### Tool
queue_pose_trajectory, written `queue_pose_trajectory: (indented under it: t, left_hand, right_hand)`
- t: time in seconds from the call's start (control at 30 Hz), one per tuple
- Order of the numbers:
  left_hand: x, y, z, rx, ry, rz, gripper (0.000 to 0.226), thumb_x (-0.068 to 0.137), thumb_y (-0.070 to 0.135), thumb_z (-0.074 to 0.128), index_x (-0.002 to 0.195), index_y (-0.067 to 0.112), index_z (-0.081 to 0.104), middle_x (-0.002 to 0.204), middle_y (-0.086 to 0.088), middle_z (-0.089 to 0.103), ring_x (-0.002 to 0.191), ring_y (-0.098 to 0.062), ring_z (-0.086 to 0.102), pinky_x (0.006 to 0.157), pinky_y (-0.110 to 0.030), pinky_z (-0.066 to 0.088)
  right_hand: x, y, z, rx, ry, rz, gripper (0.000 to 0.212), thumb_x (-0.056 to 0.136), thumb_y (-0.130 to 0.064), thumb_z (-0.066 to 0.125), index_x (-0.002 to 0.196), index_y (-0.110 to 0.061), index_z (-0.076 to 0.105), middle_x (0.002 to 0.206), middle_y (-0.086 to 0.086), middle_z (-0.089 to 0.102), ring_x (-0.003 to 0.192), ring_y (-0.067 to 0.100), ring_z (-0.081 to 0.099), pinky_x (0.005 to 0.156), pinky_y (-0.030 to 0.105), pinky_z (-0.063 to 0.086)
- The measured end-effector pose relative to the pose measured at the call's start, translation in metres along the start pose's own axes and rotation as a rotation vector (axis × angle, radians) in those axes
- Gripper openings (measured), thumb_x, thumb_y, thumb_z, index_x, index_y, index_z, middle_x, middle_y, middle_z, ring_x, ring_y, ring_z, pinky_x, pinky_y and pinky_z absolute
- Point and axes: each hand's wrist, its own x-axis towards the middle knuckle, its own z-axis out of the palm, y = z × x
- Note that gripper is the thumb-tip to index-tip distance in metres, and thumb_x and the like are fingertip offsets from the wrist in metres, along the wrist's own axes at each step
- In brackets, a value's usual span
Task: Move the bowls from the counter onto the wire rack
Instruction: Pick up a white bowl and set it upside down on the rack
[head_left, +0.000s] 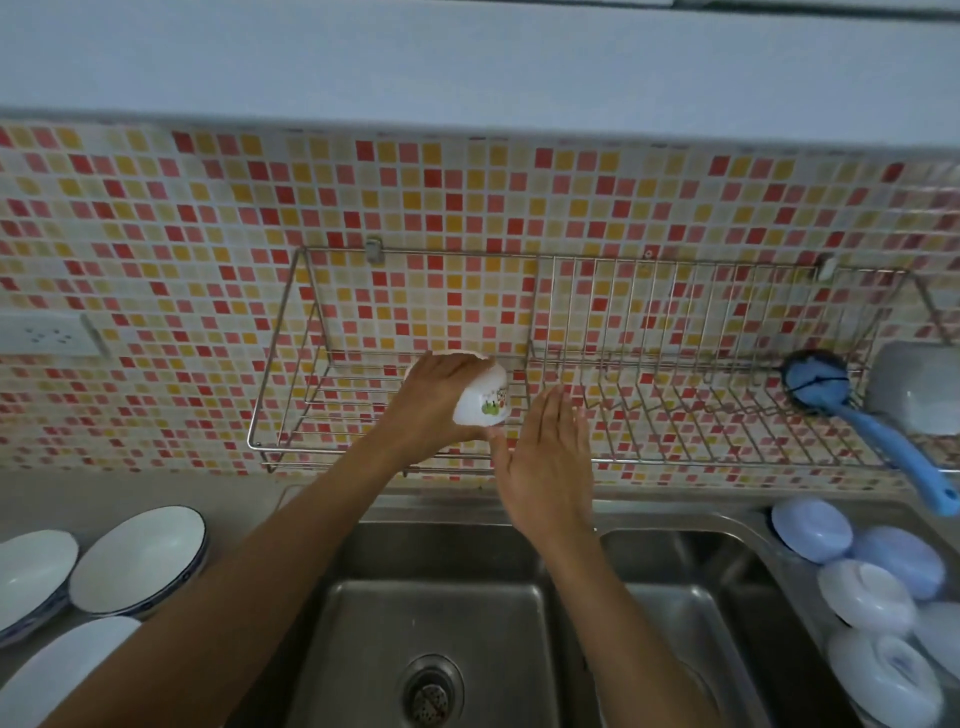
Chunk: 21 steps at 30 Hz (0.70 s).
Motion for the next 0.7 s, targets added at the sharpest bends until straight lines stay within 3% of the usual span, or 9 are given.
queue_pose_trajectory:
  t: [0.23, 0.5, 0.7]
  left_hand:
    - [0.001, -0.006, 0.007, 0.055, -0.015, 0.042, 0.087, 0.062, 0.048, 0.081, 0.137, 0.021, 0.045, 0.137, -0.008, 0.049, 0.125, -0.031, 0.042, 0.106, -0.047, 0.029]
    - [-0.010, -0.013, 0.010, -0.177, -0.031, -0.065, 0.065, 0.076, 0.034, 0.076, 0.134, 0.025, 0.049, 0.143, -0.002, 0.047, 0.132, -0.024, 0.036, 0.112, -0.036, 0.020]
    - [-0.039, -0.009, -0.002, -0.109, 0.041, -0.153, 0.050, 0.092, 0.034, 0.054, 0.140, 0.025, 0.041, 0.151, -0.001, 0.036, 0.139, -0.022, 0.029, 0.117, -0.043, 0.022]
  right_hand:
    - [0.000, -0.003, 0.000, -0.019, 0.013, 0.017, 0.077, 0.094, -0.053, 0.009, 0.151, -0.002, 0.009, 0.159, 0.018, 0.012, 0.148, 0.028, 0.008, 0.120, 0.039, -0.004]
    - [0.000, -0.005, -0.002, -0.016, -0.009, 0.029, 0.067, 0.098, -0.042, 0.018, 0.151, -0.003, 0.007, 0.160, 0.016, 0.009, 0.148, 0.028, 0.006, 0.121, 0.042, 0.001]
    - [-0.001, -0.004, -0.003, -0.036, 0.015, 0.012, 0.068, 0.099, -0.045, 0.016, 0.151, -0.004, 0.007, 0.160, 0.015, 0.009, 0.149, 0.028, 0.005, 0.117, 0.038, -0.007]
